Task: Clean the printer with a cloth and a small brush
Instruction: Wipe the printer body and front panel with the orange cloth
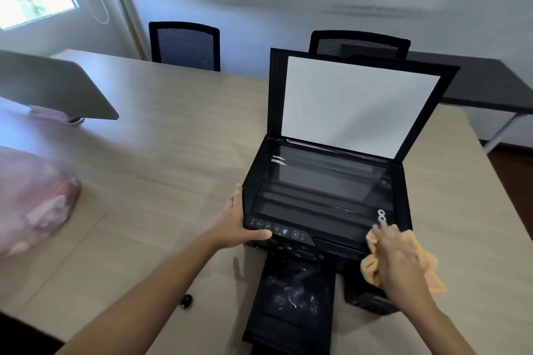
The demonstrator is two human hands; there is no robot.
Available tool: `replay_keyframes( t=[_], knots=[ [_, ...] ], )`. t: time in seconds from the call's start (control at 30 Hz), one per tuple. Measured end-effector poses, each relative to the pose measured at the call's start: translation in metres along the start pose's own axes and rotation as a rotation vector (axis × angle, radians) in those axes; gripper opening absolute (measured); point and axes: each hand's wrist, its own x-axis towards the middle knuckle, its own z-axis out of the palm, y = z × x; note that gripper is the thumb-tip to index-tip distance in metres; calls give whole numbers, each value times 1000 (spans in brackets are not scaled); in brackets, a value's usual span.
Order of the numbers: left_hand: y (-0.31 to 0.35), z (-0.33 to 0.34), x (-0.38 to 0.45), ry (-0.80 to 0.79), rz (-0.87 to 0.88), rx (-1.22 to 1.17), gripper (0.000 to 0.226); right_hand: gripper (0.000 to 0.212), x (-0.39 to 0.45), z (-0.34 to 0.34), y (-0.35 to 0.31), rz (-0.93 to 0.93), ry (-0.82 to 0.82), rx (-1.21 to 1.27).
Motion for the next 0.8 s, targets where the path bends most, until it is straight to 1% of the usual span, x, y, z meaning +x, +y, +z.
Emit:
replay_keyframes(
  t=[0.03, 0.1, 0.13, 0.17, 0.2, 0.3, 0.4, 0.47, 0.53, 0.57, 0.7, 0.73, 0.8],
  knots=[
    [2, -1, -2, -17, 12, -65, 134, 48, -5, 4, -15, -42, -8, 67],
    [1, -4, -7, -77, -5, -359, 120, 56, -7, 14, -54, -109, -69, 208],
    [-2, -6, -9, -105, -17, -499, 109, 56, -4, 18, -72, -142, -94, 256],
    [-5, -9, -12, -123, -25, -603, 97, 52, 4, 25, -89, -171, -104, 298],
    [-10, -12, -13, -127, -25, -650, 88, 46, 12, 29, -106, -196, -107, 338],
    [-23, -23, -18, -185, -19, -727, 80, 40, 37, 37, -155, -260, -141, 409],
    [-31, -30, -17, -155, -157, -728, 68, 33, 60, 43, -192, -390, -224, 489],
    [-38, -32, -14, -169, -221, -762, 55, 29, 79, 49, -207, -425, -277, 515],
    [-44, -32, -10, -180, -235, -788, 45, 28, 104, 54, -213, -391, -269, 519],
    [-45, -32, -9, -182, -238, -799, 44, 29, 120, 55, -213, -366, -243, 510],
    [-48, -30, -9, -212, -258, -851, 45, 33, 190, 55, -210, -243, -140, 373],
    [-50, -29, -9, -219, -264, -861, 46, 34, 197, 54, -211, -231, -120, 347],
    [-57, -30, -6, -234, -270, -892, 51, 35, 194, 56, -211, -263, -136, 339]
  ],
)
